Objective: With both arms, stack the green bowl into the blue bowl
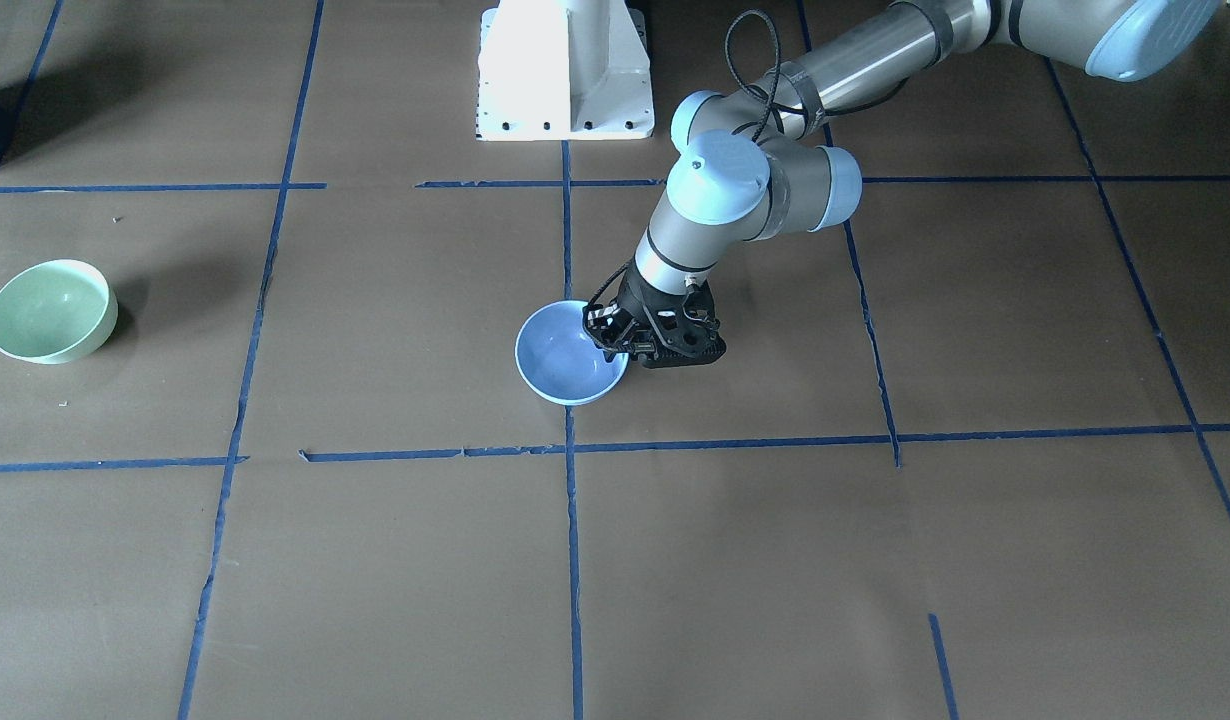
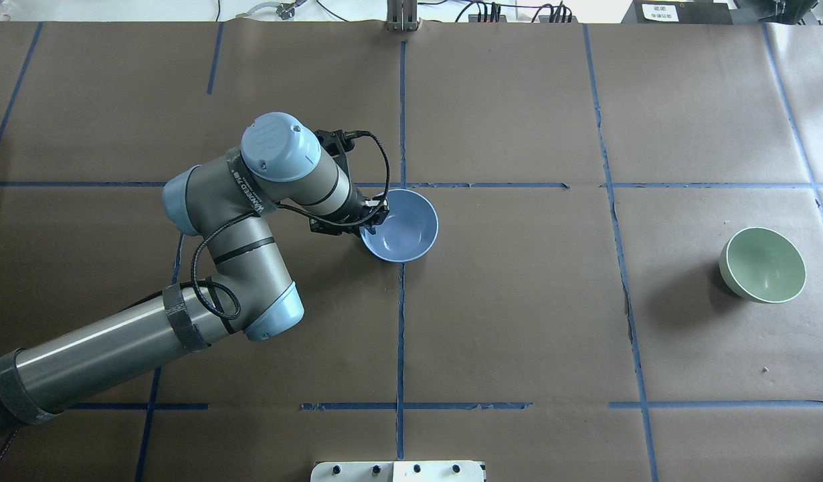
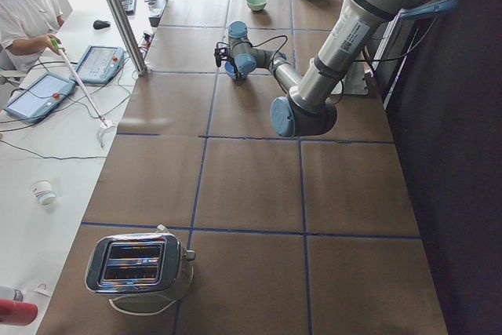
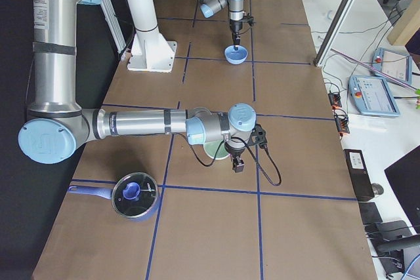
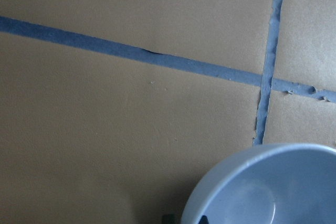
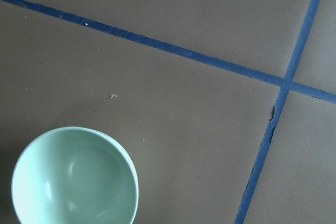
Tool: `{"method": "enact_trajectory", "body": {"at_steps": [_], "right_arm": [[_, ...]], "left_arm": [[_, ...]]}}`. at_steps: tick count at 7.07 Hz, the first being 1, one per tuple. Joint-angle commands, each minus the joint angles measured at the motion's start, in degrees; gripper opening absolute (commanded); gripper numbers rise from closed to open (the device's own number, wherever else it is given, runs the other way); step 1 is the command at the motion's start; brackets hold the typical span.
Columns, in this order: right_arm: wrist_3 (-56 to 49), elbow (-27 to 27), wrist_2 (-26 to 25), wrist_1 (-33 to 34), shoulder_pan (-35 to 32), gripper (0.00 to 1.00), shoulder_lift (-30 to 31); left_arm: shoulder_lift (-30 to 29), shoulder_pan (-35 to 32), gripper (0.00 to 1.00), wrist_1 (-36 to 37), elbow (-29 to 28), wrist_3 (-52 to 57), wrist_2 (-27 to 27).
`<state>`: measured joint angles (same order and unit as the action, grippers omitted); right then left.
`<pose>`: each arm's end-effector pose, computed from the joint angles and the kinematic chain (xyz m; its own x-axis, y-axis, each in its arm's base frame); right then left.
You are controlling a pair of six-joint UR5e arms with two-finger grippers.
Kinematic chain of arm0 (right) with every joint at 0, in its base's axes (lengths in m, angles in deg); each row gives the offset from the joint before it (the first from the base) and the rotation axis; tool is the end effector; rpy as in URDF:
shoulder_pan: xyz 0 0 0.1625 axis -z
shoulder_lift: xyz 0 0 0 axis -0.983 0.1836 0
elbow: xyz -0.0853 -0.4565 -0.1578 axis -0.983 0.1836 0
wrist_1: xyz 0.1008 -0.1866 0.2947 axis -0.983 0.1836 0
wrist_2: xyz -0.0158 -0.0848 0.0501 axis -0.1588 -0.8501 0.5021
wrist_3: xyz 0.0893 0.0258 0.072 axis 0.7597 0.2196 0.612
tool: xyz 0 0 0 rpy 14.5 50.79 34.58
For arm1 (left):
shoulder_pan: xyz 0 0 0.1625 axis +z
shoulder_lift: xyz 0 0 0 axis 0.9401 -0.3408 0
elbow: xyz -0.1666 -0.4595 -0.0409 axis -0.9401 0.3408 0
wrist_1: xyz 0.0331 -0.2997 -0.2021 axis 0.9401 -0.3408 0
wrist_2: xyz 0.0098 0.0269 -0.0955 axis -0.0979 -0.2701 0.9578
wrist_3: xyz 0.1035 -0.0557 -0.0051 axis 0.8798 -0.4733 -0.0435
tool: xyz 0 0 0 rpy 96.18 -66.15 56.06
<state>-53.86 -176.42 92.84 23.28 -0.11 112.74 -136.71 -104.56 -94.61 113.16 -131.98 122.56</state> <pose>-0.0302 -0.4170 0.6944 0.6255 -0.3004 0.7200 0.2108 0.9536 0.2148 0.5736 -0.4980 0.3160 0.4674 -0.1708 -0.8674 0.1742 0.9797 -0.0991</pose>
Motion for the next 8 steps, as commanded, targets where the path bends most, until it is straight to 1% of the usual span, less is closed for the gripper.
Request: {"method": "enact_trajectory", "body": {"at_steps": [1,2,3,4,5,6,7,8], "right_arm": [[5.49,-0.42,2.02,-0.12,1.12,1.00,0.08],[12.06,-0.25,2.46,-7.60,2.87,1.00,2.34],[21.79,0.45,0.55,-21.60,6.89,1.00,6.36],[30.41,3.68,-3.90,-32.96,11.46,1.00,8.58],[33.37,9.45,-4.47,-39.52,14.37,0.99,7.47],[36.70,11.25,-4.30,-40.36,15.88,0.98,4.94],[39.26,12.31,-4.30,-40.63,17.12,0.85,4.91],[39.29,12.67,-4.30,-41.68,17.30,0.14,4.91]], "left_arm": [[3.92,-3.64,0.95,-0.11,8.94,-2.76,0.59],[6.04,-6.01,0.95,0.50,13.35,-2.86,0.77],[7.19,-6.12,0.95,0.51,13.48,-2.86,0.68],[7.20,-6.12,0.95,0.51,13.49,-2.77,0.68],[7.29,-6.12,0.95,0.51,13.22,-2.77,0.68],[7.29,-6.12,0.95,0.51,13.05,-2.77,0.60],[7.38,-6.12,0.95,0.42,13.13,-2.77,0.60],[7.38,-6.12,0.95,0.42,13.13,-2.77,0.60]]}}
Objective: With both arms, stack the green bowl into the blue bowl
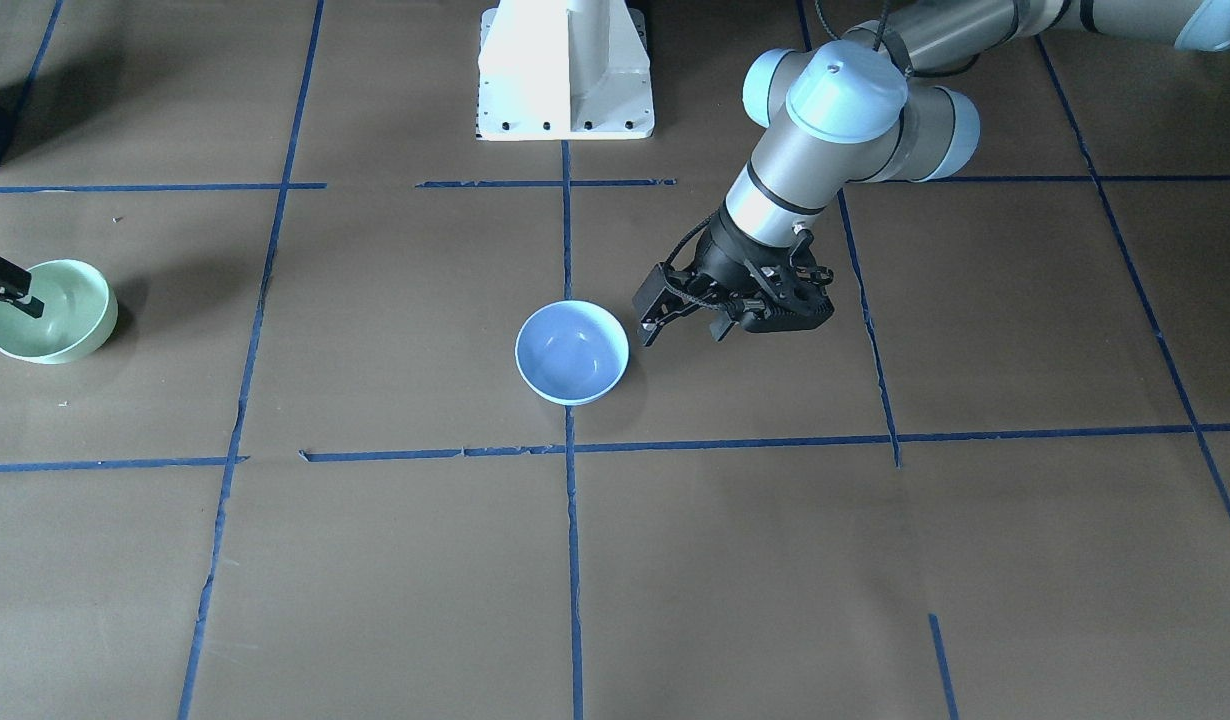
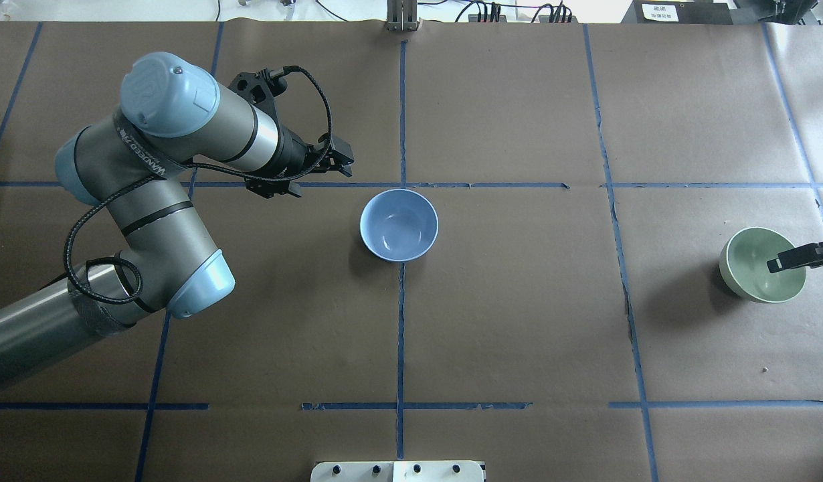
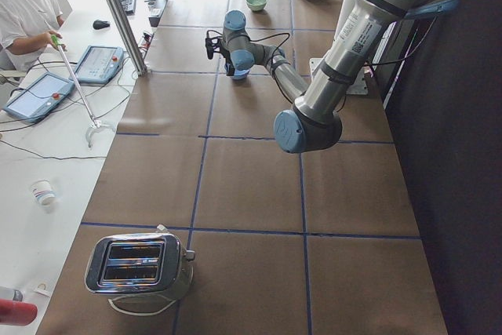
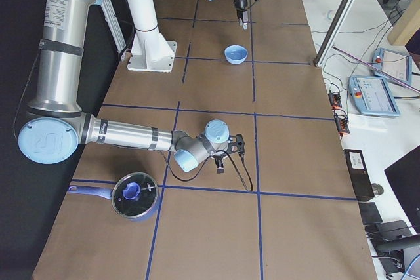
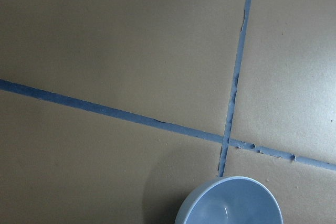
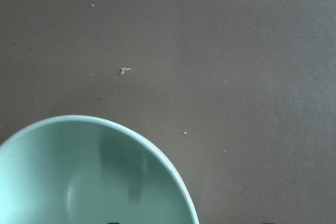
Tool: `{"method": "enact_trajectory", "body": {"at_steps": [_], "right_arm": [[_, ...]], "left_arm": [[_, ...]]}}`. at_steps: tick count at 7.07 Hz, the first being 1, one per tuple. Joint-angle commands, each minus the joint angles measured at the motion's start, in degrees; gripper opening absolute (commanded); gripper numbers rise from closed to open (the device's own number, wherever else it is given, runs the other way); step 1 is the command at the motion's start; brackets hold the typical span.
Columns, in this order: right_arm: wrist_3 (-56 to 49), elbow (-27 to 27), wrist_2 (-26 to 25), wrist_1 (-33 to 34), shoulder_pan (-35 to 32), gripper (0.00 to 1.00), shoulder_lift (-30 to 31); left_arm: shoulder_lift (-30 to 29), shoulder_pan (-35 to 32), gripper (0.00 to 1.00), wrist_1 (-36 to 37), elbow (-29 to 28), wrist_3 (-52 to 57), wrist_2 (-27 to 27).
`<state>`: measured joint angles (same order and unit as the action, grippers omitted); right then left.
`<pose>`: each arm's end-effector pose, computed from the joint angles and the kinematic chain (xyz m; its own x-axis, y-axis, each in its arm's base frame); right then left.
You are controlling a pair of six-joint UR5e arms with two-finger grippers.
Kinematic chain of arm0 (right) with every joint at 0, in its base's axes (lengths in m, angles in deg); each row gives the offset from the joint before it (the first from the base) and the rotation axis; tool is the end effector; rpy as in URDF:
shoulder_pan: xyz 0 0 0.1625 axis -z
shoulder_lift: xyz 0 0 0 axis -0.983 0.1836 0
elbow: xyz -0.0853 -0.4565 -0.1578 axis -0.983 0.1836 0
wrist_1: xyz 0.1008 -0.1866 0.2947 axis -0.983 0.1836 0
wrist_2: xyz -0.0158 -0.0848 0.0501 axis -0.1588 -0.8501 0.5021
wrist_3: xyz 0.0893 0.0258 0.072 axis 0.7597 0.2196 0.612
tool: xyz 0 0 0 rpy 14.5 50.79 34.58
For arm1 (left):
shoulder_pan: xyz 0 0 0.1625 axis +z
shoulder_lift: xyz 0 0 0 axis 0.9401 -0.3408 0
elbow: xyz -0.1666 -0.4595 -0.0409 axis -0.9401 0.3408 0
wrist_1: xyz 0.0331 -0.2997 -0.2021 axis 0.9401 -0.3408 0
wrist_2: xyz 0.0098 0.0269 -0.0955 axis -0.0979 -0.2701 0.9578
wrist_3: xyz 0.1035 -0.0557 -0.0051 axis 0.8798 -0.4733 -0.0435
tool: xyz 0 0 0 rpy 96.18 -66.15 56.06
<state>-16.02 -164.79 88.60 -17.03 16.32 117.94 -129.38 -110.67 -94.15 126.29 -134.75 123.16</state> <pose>-0.1253 -0.3623 0.7432 0.6023 -0.1239 0.7886 0.0382 0.9912 0.1266 0.4627 -0.5079 0.3137 0.3693 -0.2117 -0.9049 0.2809 0.9536 -0.1085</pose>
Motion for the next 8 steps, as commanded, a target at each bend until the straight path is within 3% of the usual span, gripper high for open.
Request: {"method": "enact_trajectory", "body": {"at_steps": [1,3,4,5,6,7,8], "right_arm": [[1.54,0.96,-0.14,-2.69,0.87,0.00,0.06],[1.63,-1.22,4.32,-2.61,0.61,0.00,-1.69],[3.80,-7.33,5.39,-1.48,0.78,0.00,-1.70],[11.48,-11.13,8.35,-1.38,1.48,0.00,-4.66],[23.13,-14.57,8.56,-1.38,5.23,0.00,-9.04],[31.86,-14.69,7.69,-1.21,10.14,0.00,-16.39],[43.43,-14.69,1.76,-0.86,16.71,0.00,-23.94]], "left_arm": [[0.22,-0.01,0.95,-0.03,0.35,0.00,0.08],[0.31,-0.18,0.95,-0.03,0.61,0.00,0.08],[0.49,-0.70,0.95,-0.12,1.05,0.00,0.08],[1.88,-2.01,0.95,-0.03,4.27,0.00,0.25],[5.46,-4.72,0.95,-0.47,8.22,-0.09,4.17],[8.02,-7.97,0.95,-0.56,11.22,0.00,7.77],[9.61,-10.44,0.95,-0.65,12.29,0.09,10.68]]}}
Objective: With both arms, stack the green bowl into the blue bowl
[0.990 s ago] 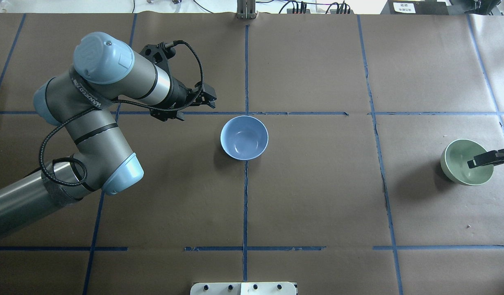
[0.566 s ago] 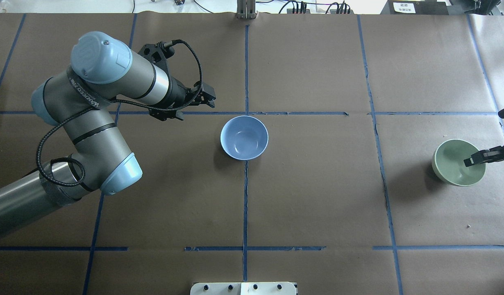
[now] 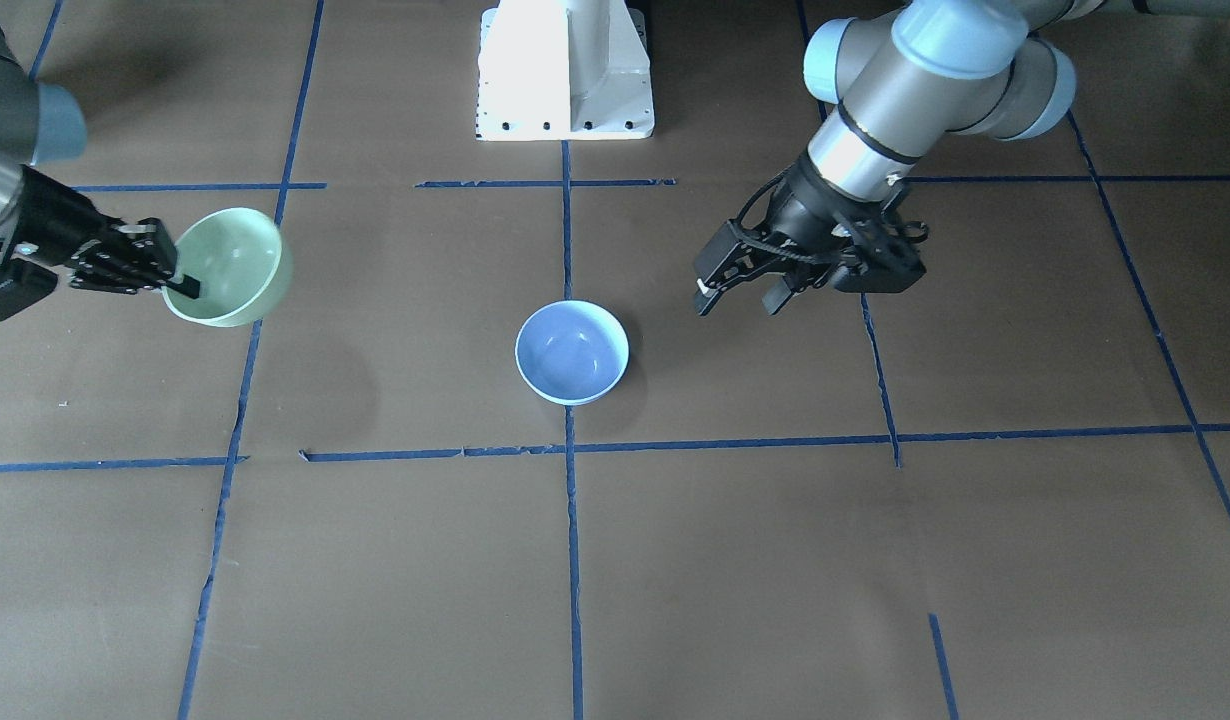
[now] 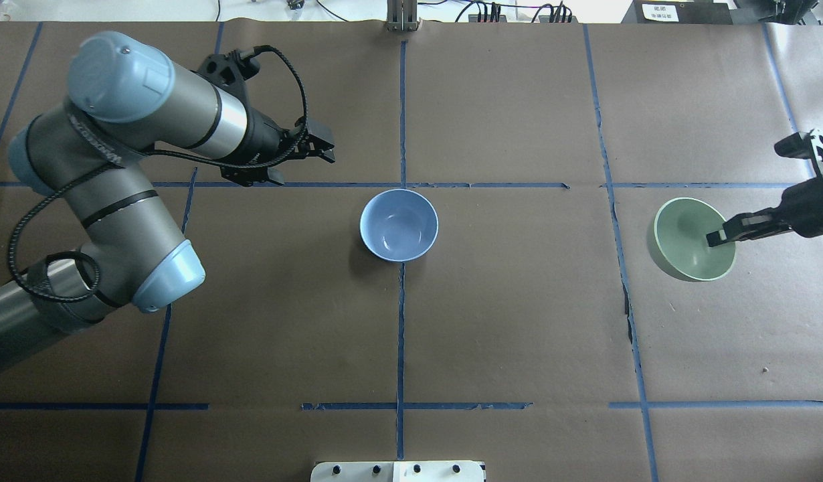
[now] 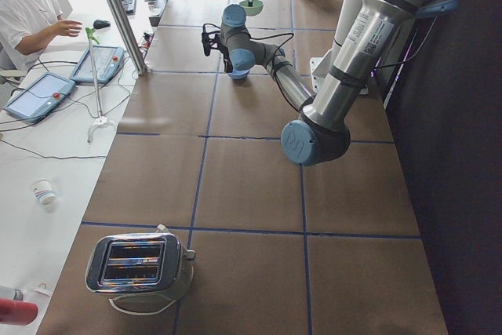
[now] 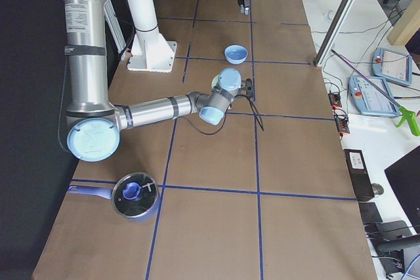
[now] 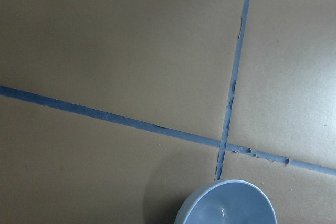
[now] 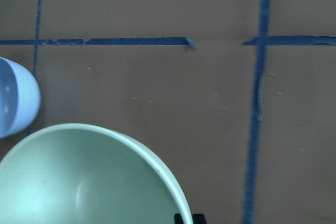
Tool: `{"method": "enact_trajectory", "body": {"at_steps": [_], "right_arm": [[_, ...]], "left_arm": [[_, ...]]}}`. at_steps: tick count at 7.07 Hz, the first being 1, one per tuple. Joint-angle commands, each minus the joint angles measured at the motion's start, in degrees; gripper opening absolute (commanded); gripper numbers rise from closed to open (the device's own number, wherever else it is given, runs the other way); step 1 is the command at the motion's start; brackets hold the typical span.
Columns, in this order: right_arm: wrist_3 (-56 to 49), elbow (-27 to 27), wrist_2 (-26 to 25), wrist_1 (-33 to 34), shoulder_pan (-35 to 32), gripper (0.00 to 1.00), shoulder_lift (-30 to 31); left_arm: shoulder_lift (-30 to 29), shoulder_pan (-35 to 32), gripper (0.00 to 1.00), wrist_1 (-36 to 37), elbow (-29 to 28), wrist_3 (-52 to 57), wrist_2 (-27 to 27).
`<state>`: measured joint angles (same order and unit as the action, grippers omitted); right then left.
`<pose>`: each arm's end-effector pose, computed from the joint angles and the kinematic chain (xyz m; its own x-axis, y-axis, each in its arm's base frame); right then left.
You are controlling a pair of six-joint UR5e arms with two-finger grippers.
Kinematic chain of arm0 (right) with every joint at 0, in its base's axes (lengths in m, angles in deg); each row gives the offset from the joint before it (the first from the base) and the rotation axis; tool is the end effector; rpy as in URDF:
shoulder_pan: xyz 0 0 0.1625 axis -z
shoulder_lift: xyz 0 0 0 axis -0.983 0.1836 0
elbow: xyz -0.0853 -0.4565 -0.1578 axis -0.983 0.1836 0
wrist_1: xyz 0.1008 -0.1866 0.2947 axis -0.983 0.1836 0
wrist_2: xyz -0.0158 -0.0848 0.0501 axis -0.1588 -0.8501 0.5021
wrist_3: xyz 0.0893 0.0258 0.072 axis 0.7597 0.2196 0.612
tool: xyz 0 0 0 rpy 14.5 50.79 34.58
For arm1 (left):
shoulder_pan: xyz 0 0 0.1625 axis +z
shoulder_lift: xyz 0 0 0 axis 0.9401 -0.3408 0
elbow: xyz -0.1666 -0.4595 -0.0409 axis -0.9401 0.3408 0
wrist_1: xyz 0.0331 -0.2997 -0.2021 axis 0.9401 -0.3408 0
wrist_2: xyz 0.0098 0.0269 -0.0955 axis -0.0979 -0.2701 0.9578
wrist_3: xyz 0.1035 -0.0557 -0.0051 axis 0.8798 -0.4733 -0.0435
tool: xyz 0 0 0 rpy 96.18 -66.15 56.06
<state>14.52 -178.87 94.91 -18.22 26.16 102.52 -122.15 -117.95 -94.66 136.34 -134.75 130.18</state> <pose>-0.2584 -0.4185 0.5020 0.2774 -0.0747 0.9578 0.0140 0.9972 0.0737 0.3553 -0.5001 0.3221 0.2943 -0.2142 -0.9314 0.2870 0.9494 -0.1277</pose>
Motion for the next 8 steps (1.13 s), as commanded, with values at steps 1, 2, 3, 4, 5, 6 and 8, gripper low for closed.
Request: {"method": "enact_trajectory", "body": {"at_steps": [1,2,3,4,5,6,8], "right_arm": [[22.40,-0.08,-14.09,4.51,14.24,0.00,-15.30],[24.59,0.54,-21.84,16.99,19.10,0.00,-23.81],[28.52,0.80,-26.01,24.95,21.41,0.00,-27.72],[30.30,2.72,-27.70,24.77,21.79,0.00,-27.76],[30.32,4.65,-28.07,24.77,21.88,0.00,-28.29],[30.32,6.15,-29.64,24.77,21.79,0.00,-29.42],[30.50,7.39,-31.23,24.77,21.79,0.00,-29.87]], "left_arm": [[2.66,-4.23,0.95,-0.13,2.17,0.35,4.92],[2.67,-4.33,0.95,-0.13,1.90,0.44,4.93],[2.75,-4.33,0.95,-0.13,1.90,0.35,4.84],[2.75,-4.33,0.95,-0.13,1.81,0.35,4.84],[2.75,-4.24,0.95,-0.13,1.90,0.26,4.84],[2.75,-4.15,0.95,-0.13,1.90,0.18,4.84],[2.75,-3.98,0.96,-0.13,1.90,0.00,4.84]]}}
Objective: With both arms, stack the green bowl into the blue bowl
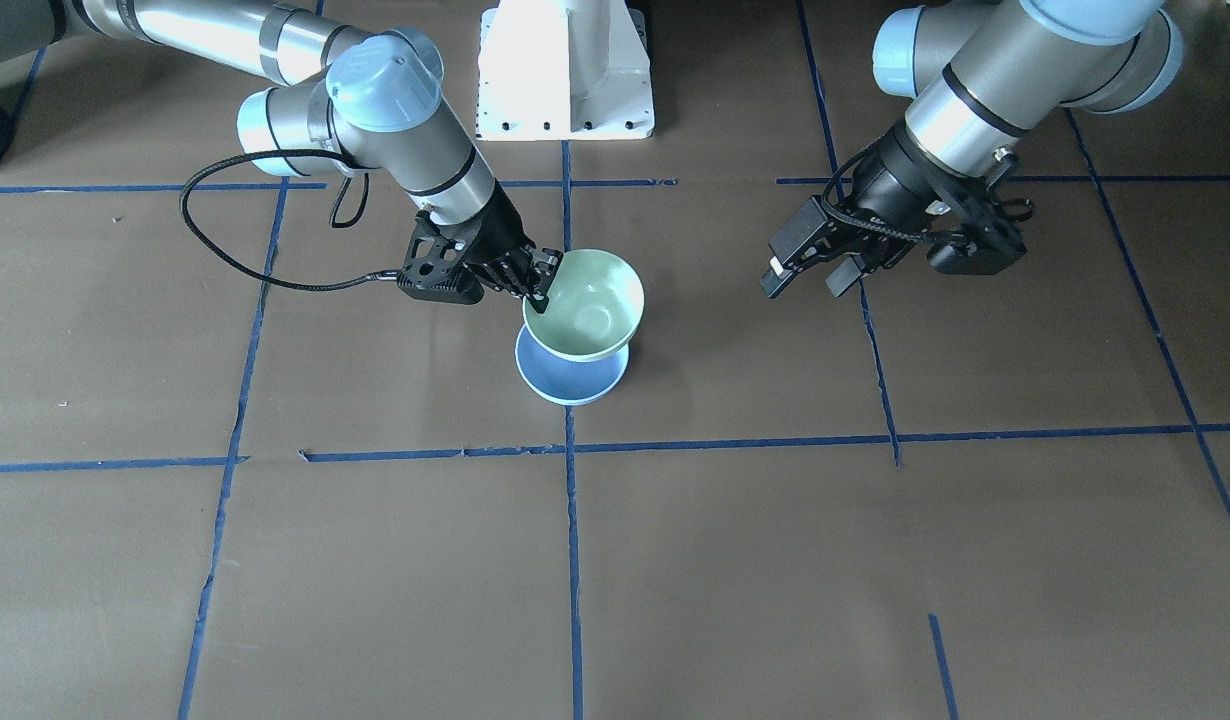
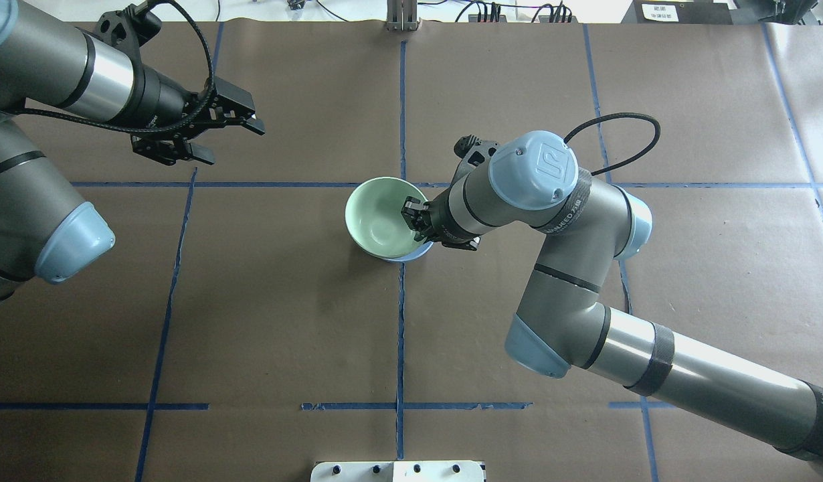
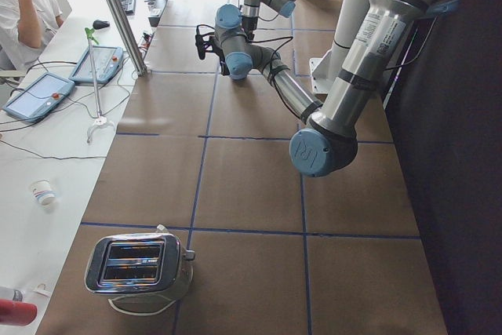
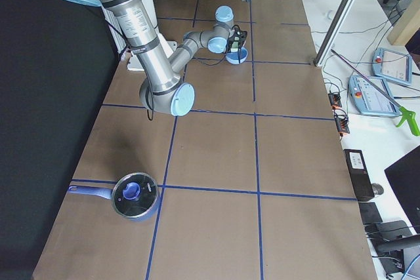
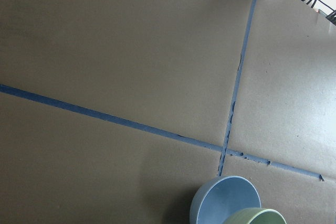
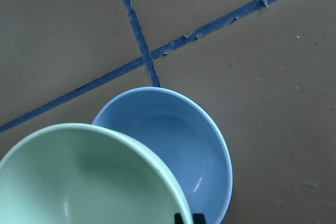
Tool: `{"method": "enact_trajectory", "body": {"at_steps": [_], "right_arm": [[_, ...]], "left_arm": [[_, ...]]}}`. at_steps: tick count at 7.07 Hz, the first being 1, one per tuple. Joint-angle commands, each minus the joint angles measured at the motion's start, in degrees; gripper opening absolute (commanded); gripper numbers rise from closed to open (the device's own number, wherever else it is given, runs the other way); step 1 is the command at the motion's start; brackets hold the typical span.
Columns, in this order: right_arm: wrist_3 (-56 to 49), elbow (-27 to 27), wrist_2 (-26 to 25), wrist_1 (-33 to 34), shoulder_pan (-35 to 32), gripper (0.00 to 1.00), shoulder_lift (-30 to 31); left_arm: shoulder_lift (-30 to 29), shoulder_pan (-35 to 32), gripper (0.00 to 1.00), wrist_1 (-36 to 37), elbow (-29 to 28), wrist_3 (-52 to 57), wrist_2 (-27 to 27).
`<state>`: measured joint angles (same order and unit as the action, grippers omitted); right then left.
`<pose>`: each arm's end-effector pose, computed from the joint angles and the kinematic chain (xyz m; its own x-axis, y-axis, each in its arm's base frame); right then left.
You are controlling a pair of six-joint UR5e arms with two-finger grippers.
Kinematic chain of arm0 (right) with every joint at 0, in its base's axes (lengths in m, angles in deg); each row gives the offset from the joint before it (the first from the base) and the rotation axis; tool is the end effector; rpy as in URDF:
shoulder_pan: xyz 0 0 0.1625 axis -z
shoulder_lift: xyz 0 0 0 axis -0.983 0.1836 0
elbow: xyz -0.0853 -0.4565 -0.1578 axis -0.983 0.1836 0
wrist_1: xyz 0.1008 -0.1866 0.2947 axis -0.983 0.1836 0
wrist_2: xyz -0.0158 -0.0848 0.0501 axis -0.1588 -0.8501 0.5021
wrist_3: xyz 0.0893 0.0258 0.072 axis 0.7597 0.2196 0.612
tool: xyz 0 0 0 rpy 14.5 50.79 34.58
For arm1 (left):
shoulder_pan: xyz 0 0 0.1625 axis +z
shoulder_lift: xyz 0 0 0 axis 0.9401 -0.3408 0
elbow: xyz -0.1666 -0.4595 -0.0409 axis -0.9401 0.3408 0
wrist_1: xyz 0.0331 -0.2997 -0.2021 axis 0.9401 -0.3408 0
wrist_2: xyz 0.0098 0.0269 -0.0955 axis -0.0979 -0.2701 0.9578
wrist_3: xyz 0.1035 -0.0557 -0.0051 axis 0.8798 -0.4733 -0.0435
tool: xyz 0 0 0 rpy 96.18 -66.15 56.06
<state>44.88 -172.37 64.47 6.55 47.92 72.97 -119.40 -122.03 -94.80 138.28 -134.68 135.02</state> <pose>-0.5434 -0.4433 0.3116 0.3646 0.3359 0.8685 -0.2778 0.9294 -0.2428 0.3115 -0.5013 0.3353 0.2786 -0.2402 -0.9299 0.2782 0.9469 -0.1612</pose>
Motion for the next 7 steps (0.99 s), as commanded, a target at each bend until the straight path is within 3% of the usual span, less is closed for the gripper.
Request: {"method": "enact_trajectory", "body": {"at_steps": [1,2,3,5,7], "right_arm": [[0.31,0.98,-0.80,0.09,-0.05,0.00,-0.05],[0.75,1.59,-0.88,0.00,0.03,0.00,-0.05],[0.84,2.64,-0.88,-0.17,0.12,0.97,0.21],[1.28,1.34,-0.88,-0.35,-0.14,1.00,0.03],[0.49,-7.49,3.39,-0.17,-4.68,1.00,7.45]], "left_arm": [[0.00,0.10,0.96,0.00,0.05,-0.07,-0.09],[0.00,0.02,0.96,0.00,-0.12,-0.07,-0.09],[0.00,0.10,0.96,0.00,-0.38,-0.07,-0.17],[0.00,0.10,0.96,0.00,-0.65,0.02,-0.26],[3.40,-0.16,0.96,0.09,0.48,0.97,0.17]]}}
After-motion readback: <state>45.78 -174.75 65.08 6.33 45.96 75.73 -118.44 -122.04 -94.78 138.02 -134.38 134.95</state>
